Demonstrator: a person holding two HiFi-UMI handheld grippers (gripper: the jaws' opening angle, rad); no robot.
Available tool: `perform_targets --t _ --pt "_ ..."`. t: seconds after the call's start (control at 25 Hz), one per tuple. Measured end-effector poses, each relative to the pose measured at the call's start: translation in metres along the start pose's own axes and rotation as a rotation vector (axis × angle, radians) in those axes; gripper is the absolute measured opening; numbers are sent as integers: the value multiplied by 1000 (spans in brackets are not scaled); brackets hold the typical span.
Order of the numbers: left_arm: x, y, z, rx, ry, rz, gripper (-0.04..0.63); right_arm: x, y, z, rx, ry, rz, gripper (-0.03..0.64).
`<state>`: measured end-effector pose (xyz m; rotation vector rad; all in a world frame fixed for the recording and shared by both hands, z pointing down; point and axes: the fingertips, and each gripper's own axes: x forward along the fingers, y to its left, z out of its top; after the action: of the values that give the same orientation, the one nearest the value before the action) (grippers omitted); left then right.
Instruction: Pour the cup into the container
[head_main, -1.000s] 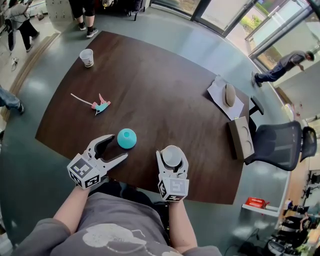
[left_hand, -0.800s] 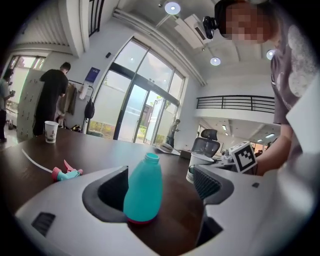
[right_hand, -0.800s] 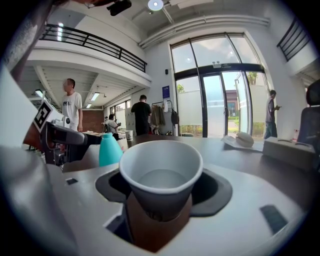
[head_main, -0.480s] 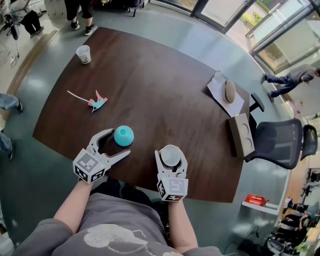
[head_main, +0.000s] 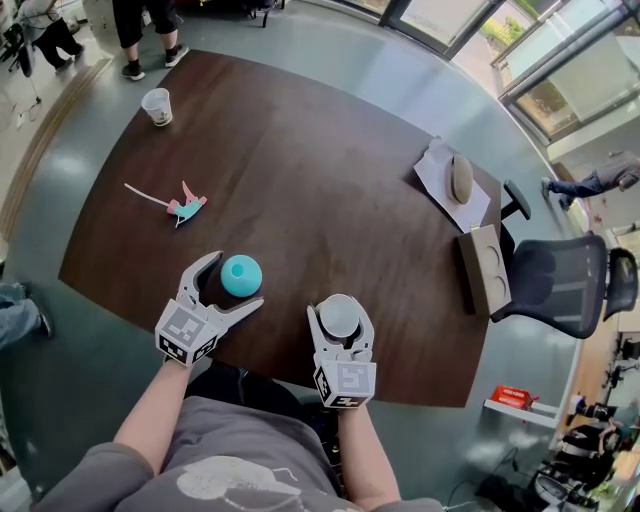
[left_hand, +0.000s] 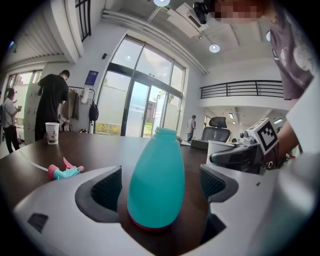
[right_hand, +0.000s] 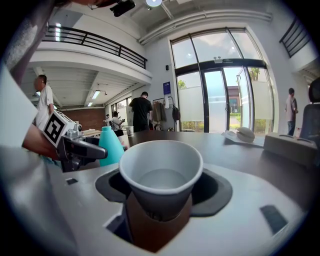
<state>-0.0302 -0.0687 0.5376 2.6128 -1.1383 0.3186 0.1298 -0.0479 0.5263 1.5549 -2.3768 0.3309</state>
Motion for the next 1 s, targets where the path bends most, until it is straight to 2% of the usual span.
perform_targets --t 0.36,0.68,1.0 --pt "23 5 -9 -35 17 8 471 7 -6 -2 4 14 15 302" --pt "38 6 -15 -35 30 25 471 15 -14 -2 0 20 34 302" --pt "45 4 -19 9 58 18 469 20 -19 -7 10 34 39 302"
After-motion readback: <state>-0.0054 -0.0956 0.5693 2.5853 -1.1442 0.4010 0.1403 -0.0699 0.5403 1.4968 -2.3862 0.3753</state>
